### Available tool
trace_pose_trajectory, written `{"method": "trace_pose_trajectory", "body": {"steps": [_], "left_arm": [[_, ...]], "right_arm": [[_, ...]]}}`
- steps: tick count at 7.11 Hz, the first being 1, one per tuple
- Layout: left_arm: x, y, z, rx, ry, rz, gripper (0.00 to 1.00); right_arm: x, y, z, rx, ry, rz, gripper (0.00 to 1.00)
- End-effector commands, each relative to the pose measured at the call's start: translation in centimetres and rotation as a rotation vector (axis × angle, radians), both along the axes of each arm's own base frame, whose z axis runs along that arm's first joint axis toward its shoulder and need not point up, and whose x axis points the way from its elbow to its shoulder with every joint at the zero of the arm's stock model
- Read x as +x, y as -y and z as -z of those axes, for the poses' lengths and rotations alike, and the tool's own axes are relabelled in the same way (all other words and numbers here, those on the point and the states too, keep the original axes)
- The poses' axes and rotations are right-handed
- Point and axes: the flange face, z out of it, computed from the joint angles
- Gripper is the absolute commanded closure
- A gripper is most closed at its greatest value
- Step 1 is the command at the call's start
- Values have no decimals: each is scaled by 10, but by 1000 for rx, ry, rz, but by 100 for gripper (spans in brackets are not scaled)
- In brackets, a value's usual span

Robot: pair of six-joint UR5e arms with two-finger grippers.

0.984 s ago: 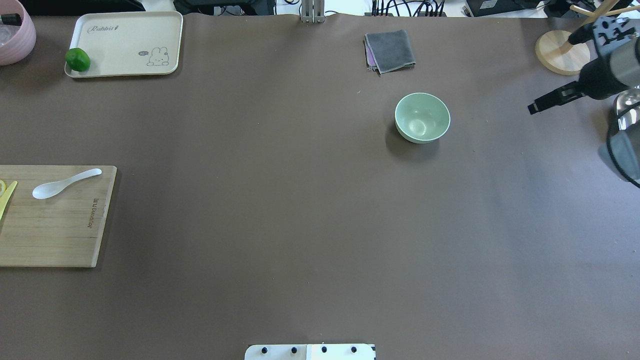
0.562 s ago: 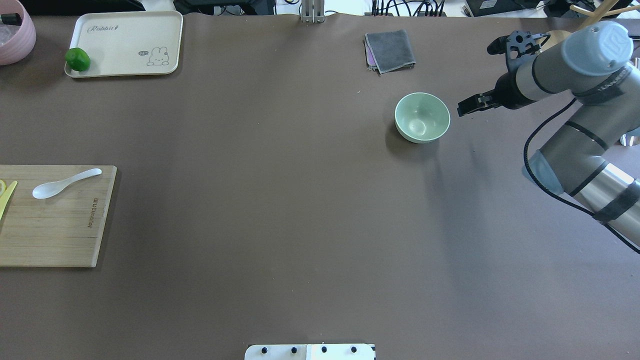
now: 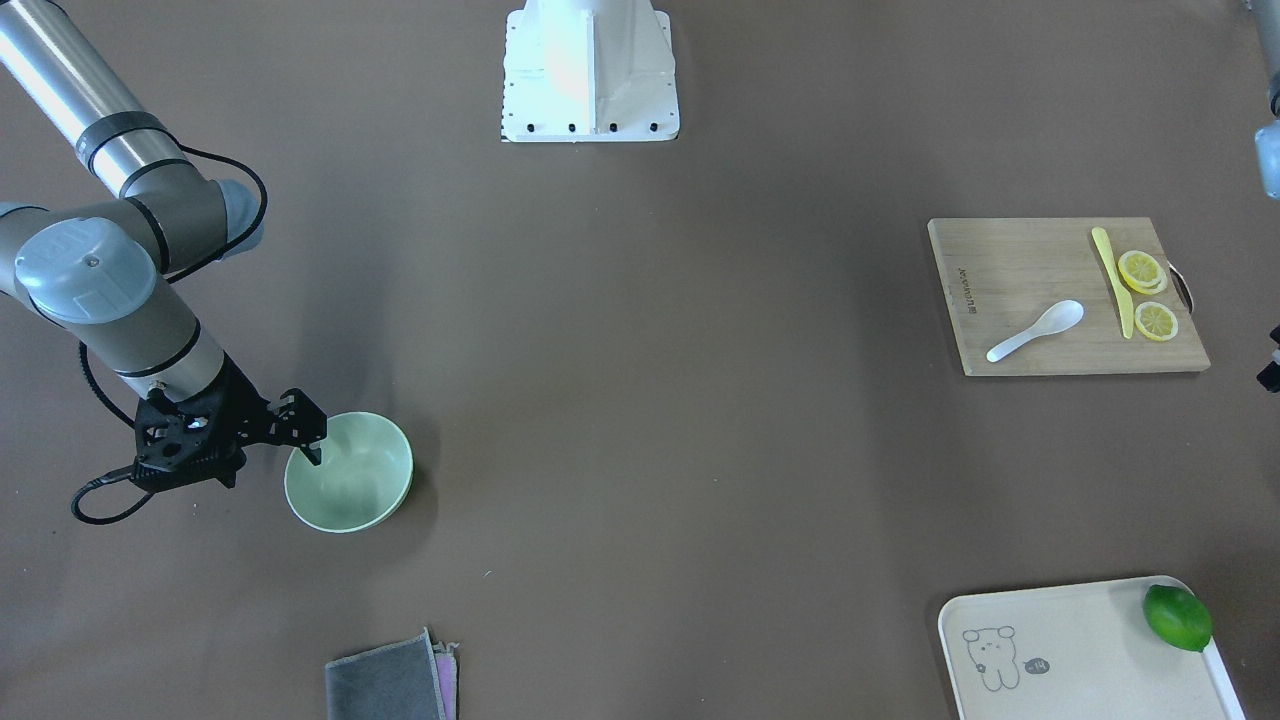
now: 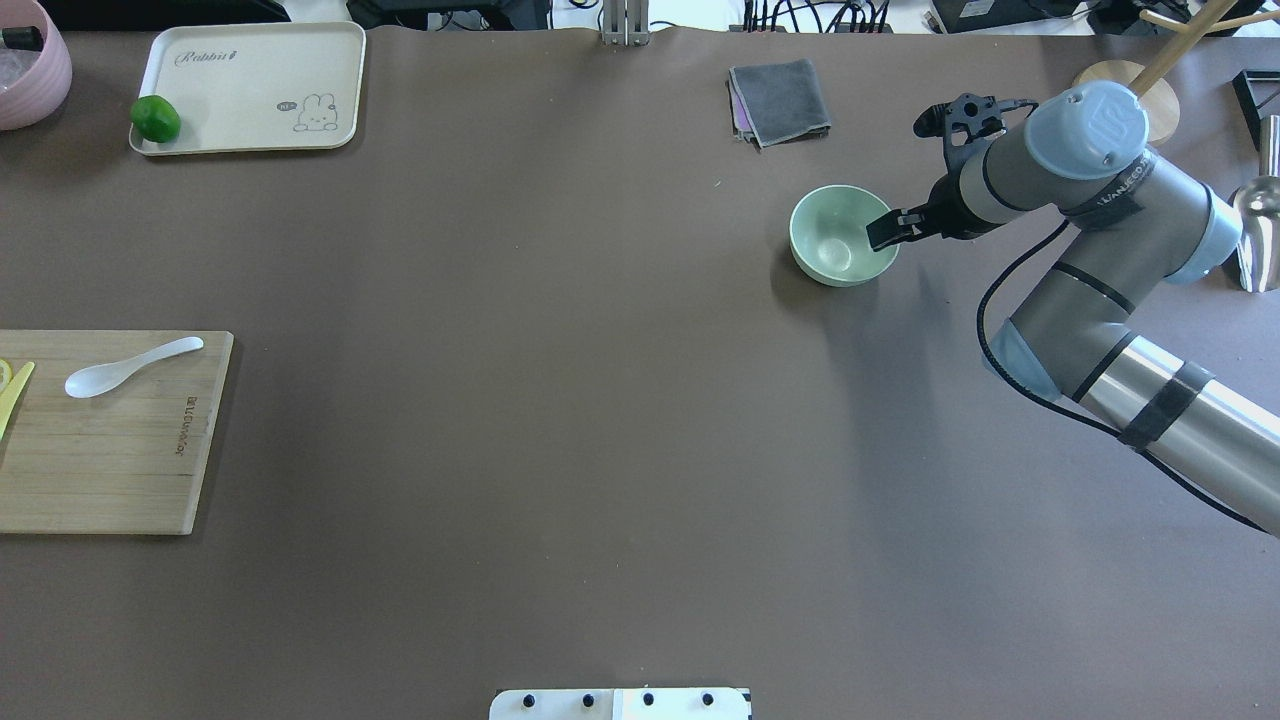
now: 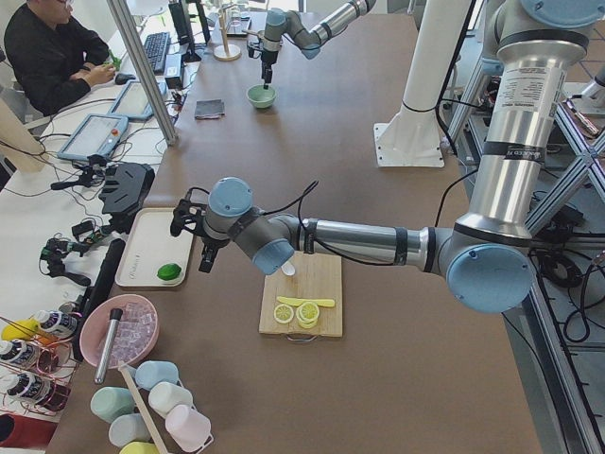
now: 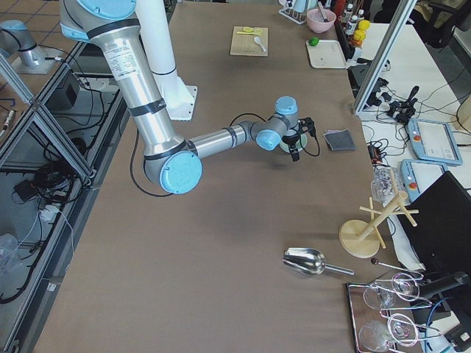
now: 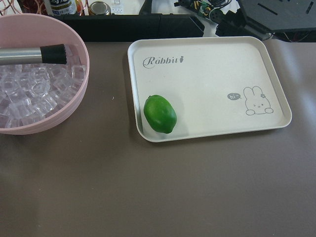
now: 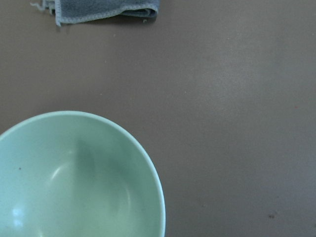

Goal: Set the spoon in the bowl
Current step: 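Move the right gripper toward the pale green bowl, then grip the bowl rim with the right gripper and drag it toward the table centre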

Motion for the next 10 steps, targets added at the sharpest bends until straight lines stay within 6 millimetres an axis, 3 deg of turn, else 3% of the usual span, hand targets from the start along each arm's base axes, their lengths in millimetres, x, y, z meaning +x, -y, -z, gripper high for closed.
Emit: {"method": "trace_pose_trajectory", "body": {"steps": [1,2,3,5,7,8,9,10], "left_arm": [[0,0,-1,-3,-1,-4,2],[0,0,-1,-5,-2,-2,2],[0,0,-2,-11,-3,0,2],[0,0,-3,-14,-2,0,2],[0,-1,-2,-11,-4,-1,2],[0,-1,-3,-10,-3,-2,2],[0,-3,-6,-14,-3,-1,2],[0,-6,-7,-14,-3,-1,2]], "right_arm": [[-15,-2,-3,-7,-12,11,59],[-15,-2,-5,-10,-13,12,100],[-15,-1,-5,-16,-12,7,100],[-13,11,20,-97,58,-65,100],[4,20,67,-206,194,-81,100],[1,18,95,-222,239,-98,100],[-32,1,121,-250,273,-91,100],[-75,-30,149,-241,292,-106,100]]}}
